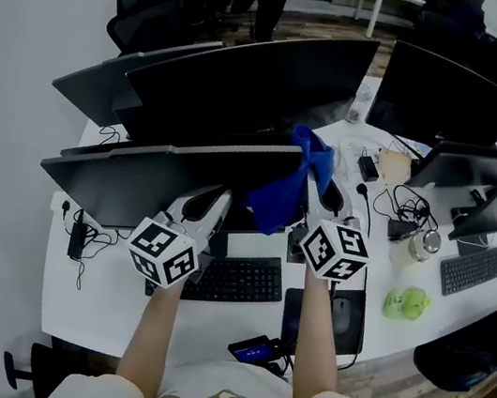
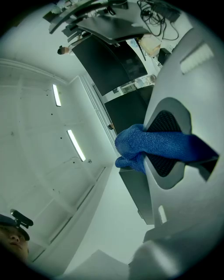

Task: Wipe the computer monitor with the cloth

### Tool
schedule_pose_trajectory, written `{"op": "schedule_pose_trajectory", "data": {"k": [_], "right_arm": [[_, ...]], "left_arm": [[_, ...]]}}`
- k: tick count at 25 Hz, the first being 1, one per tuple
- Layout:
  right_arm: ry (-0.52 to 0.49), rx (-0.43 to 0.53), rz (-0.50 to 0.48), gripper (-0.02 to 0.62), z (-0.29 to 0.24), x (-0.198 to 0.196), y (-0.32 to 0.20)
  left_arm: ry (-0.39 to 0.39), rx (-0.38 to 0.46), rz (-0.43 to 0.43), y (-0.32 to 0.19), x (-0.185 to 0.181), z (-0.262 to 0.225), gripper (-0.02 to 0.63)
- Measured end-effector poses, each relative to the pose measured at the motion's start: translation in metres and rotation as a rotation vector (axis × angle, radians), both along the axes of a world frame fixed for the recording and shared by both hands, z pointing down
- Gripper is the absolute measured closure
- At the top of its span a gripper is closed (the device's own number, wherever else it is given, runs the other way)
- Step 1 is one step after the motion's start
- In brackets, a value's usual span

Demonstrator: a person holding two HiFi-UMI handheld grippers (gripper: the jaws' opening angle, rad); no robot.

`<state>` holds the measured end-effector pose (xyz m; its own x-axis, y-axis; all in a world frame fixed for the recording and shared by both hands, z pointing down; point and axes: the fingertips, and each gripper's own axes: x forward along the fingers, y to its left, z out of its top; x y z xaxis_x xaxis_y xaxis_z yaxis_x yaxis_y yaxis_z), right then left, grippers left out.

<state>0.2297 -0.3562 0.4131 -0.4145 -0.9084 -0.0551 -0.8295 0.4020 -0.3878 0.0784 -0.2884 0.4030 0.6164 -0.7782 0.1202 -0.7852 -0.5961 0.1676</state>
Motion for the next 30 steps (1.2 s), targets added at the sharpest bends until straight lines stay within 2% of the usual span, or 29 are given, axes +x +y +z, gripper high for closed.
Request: {"op": "schedule_pose_trajectory", "data": {"k": [10,15,30], "right_arm": [[-0.018,-0.064,-0.020,0.471,0.035,-0.003,0.000],[-0.023,-0.108,-0.024,0.472,0.057,0.002,0.006],[-0.069,-0.155,-0.025,0.471,0.096,-0.002,0.011]], "left_arm": [[-0.030,-0.028,0.009,0.000,0.000,0.018,0.606],[-0.034,-0.059,0.021,0.006,0.013,0.032,0.606],[-0.110,-0.065,0.049,0.009,0.027,0.054,0.606]]}}
